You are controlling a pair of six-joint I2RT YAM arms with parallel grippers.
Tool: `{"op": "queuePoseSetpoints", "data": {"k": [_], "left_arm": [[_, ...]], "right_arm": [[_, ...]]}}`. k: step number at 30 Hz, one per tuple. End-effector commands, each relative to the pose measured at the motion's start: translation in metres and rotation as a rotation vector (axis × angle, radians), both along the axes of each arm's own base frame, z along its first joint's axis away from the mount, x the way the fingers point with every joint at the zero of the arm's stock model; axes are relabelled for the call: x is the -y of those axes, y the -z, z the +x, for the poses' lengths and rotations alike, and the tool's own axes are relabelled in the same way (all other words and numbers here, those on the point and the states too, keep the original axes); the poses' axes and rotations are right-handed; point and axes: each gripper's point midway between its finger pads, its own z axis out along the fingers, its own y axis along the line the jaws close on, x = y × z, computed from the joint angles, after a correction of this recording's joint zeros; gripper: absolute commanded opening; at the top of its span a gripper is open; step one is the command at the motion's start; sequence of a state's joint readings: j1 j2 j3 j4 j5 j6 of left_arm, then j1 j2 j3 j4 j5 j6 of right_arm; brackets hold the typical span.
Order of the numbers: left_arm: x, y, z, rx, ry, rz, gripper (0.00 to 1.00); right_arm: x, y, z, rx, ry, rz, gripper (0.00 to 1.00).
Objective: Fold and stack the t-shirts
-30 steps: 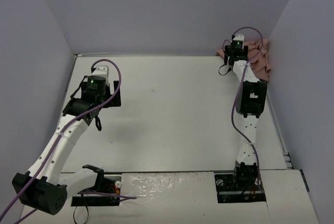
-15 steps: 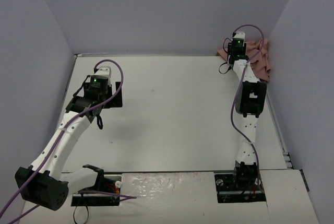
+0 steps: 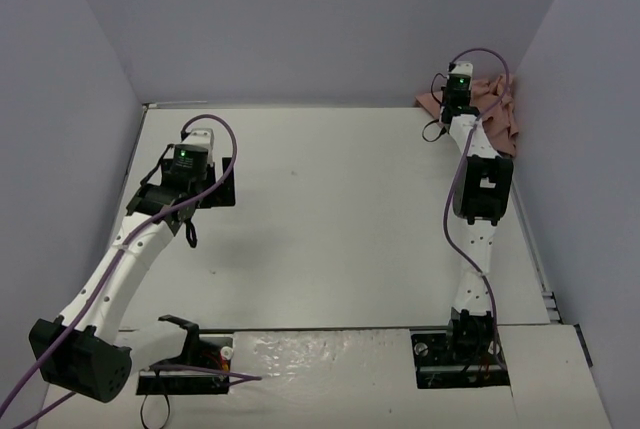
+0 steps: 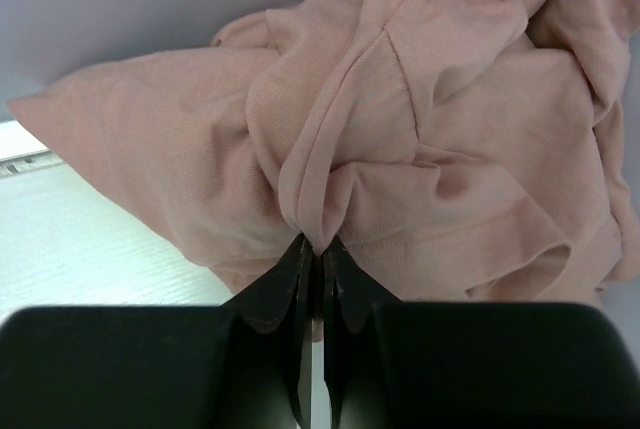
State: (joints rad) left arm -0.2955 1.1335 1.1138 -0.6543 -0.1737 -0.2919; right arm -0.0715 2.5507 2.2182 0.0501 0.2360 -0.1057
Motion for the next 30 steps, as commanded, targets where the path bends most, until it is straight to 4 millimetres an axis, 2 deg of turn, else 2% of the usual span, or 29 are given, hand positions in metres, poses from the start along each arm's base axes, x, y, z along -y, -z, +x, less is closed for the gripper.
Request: {"op": "queuePoseSetpoints", "data": {"k": [1,6,9,11,12,13,14,16,17,19,23,26,28,30], "left_arm": [[0.003,-0.010,-0.002,0.038,-0.001,-0.029,0.94],[0.004,-0.021,-0.003,0.063,0.004,-0.047,0.94],[0.007,-0.030,-0.002,0.085,0.011,-0.067,0.94],[0.010,-0.047,-0.001,0.123,0.016,-0.091,0.94],[0.011,-0.048,-0.001,0.126,0.021,-0.096,0.94],[0.012,-0.059,0.000,0.151,0.026,-0.107,0.94],[0.012,-0.067,0.000,0.170,0.028,-0.114,0.94],[0.013,-0.088,0.000,0.223,0.037,-0.123,0.94],[0.012,-0.097,0.000,0.244,0.037,-0.125,0.94],[0.010,-0.123,-0.002,0.311,0.040,-0.131,0.94],[0.007,-0.167,-0.008,0.413,0.053,-0.141,0.94],[0.003,-0.187,-0.014,0.461,0.052,-0.131,0.94],[0.000,-0.195,-0.018,0.480,0.051,-0.130,0.94],[0.000,-0.198,-0.021,0.490,0.053,-0.130,0.94]], "right_arm": [[0.002,-0.049,0.006,0.106,-0.008,-0.012,0.00],[-0.013,-0.108,-0.005,0.160,-0.051,-0.059,0.00],[-0.043,-0.173,-0.017,0.231,-0.096,-0.129,0.00],[-0.070,-0.232,-0.035,0.288,-0.130,-0.215,0.00],[-0.088,-0.238,-0.037,0.297,-0.156,-0.220,0.00],[-0.117,-0.268,-0.049,0.335,-0.204,-0.251,0.00],[-0.122,-0.290,-0.058,0.371,-0.210,-0.258,0.00],[-0.179,-0.339,-0.084,0.454,-0.301,-0.273,0.00],[-0.196,-0.357,-0.095,0.491,-0.332,-0.262,0.00],[-0.242,-0.414,-0.134,0.617,-0.433,-0.211,0.00],[-0.301,-0.503,-0.202,0.846,-0.646,-0.043,0.00],[-0.312,-0.551,-0.238,0.974,-0.745,0.097,0.00],[-0.316,-0.569,-0.258,1.020,-0.800,0.155,0.00],[-0.311,-0.579,-0.269,1.048,-0.801,0.180,0.00]]}}
